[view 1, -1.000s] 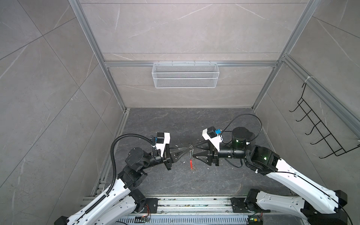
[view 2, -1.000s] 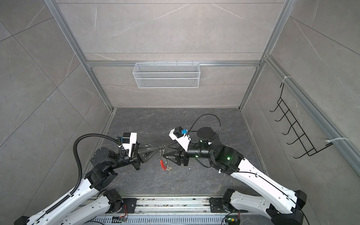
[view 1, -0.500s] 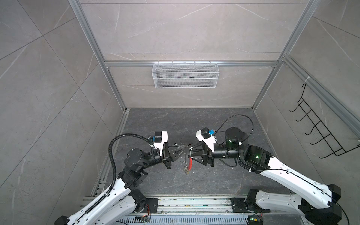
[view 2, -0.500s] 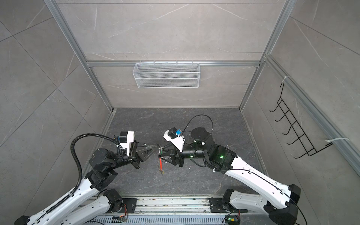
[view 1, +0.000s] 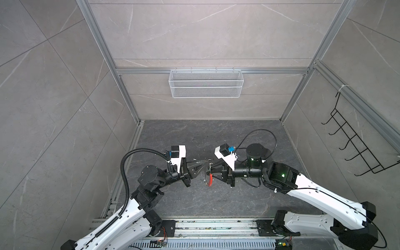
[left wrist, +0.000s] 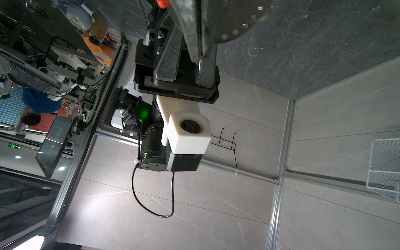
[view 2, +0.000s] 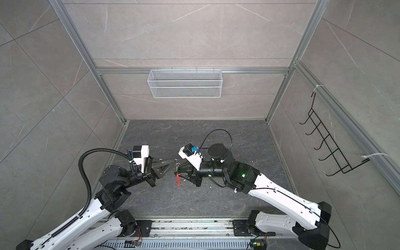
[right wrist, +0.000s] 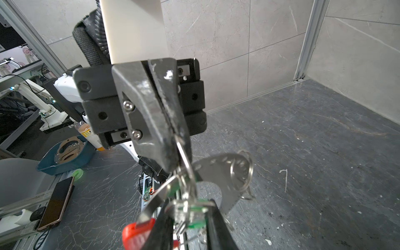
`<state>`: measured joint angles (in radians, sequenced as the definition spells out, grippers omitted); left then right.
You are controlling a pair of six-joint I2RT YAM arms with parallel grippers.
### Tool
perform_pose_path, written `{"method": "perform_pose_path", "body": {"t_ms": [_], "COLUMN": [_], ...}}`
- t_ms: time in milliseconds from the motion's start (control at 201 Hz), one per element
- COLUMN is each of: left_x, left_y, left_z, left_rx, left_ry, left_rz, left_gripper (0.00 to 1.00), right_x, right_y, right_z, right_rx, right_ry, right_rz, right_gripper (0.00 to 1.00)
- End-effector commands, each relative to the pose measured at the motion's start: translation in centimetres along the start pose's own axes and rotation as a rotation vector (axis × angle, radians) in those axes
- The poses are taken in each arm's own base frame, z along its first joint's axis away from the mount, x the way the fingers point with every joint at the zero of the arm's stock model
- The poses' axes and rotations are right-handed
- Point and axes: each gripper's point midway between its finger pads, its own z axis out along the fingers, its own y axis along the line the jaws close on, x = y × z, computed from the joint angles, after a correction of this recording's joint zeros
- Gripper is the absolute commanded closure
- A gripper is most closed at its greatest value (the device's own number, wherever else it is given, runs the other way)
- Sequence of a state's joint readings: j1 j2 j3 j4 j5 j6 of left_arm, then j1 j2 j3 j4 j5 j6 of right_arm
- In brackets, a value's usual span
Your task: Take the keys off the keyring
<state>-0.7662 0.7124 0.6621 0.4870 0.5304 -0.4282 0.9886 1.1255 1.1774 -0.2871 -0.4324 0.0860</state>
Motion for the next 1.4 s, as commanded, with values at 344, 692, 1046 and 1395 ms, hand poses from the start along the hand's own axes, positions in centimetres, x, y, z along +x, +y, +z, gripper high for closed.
{"method": "perform_pose_path", "body": {"t_ms": [344,692,1046,1395], "left_x": [-2.7,-2.0,-1.9,-1.9], "left_y": [-1.7,-2.2,-2.1,-1.6], "left_z": [-0.7,-1.5,-1.5,-1.4], "left_rx": [0.031,0.031,0.030,0.009], "left_ry": [-0.074,-0.042,-0.048,-0.059], "left_rz": [0.062,0.085,0.081,0.079], "left_gripper": [1.00,1.00,1.00,1.00], "right_x": [0.8,-3.9,-7.1,-6.0], "right_y": [0.2,0.7,1.4,1.9], "right_z": [0.5,-4.7,-3.3,-2.2], "right_rx": [0.031,0.103,-0.066,-0.138], "right_ry": [0.055,-0.130,-0.200,-0.173], "right_rz": [-0.013,-0.073,-0.016,0.029], "right_gripper": [0.87,0.42,0.46,0.71]}}
